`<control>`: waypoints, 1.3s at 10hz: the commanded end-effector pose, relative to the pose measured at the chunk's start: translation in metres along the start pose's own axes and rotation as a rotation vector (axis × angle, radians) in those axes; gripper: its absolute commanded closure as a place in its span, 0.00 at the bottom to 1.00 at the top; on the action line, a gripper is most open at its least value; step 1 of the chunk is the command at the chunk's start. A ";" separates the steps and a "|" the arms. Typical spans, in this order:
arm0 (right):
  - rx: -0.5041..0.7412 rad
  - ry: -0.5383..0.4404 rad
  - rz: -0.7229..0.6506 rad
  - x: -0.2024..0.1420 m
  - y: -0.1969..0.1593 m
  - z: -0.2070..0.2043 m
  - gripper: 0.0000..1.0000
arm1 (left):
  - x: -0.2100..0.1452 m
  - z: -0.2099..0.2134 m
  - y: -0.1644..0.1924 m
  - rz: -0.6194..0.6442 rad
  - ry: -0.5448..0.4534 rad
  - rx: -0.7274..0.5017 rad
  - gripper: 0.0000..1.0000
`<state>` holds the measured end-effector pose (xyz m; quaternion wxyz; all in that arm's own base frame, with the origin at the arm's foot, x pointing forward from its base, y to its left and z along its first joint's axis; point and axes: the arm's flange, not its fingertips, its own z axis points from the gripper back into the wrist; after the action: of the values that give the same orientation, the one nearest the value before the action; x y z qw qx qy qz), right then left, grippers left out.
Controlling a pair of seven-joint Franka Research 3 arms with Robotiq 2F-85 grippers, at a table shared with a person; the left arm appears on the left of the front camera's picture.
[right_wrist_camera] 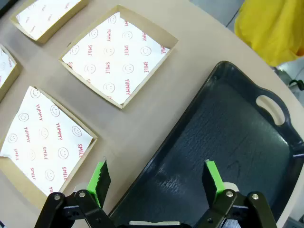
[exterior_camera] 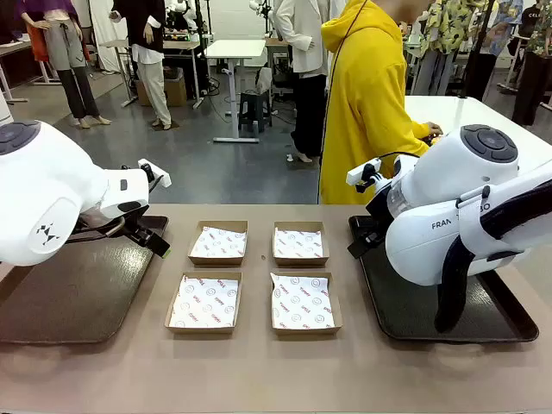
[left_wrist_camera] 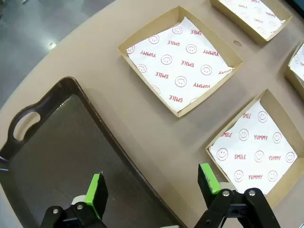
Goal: Individually package the donuts and arrange them on the tray.
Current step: Pick up one Paper togo box.
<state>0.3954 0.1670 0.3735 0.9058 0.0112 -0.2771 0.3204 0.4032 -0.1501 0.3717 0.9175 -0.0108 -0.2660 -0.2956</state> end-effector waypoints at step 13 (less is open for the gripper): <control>0.000 0.000 0.000 0.000 0.000 0.000 0.00 | 0.000 0.000 0.000 0.000 0.000 0.000 0.00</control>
<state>0.3955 0.1670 0.3735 0.9058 0.0111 -0.2771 0.3204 0.4032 -0.1501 0.3717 0.9175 -0.0109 -0.2660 -0.2955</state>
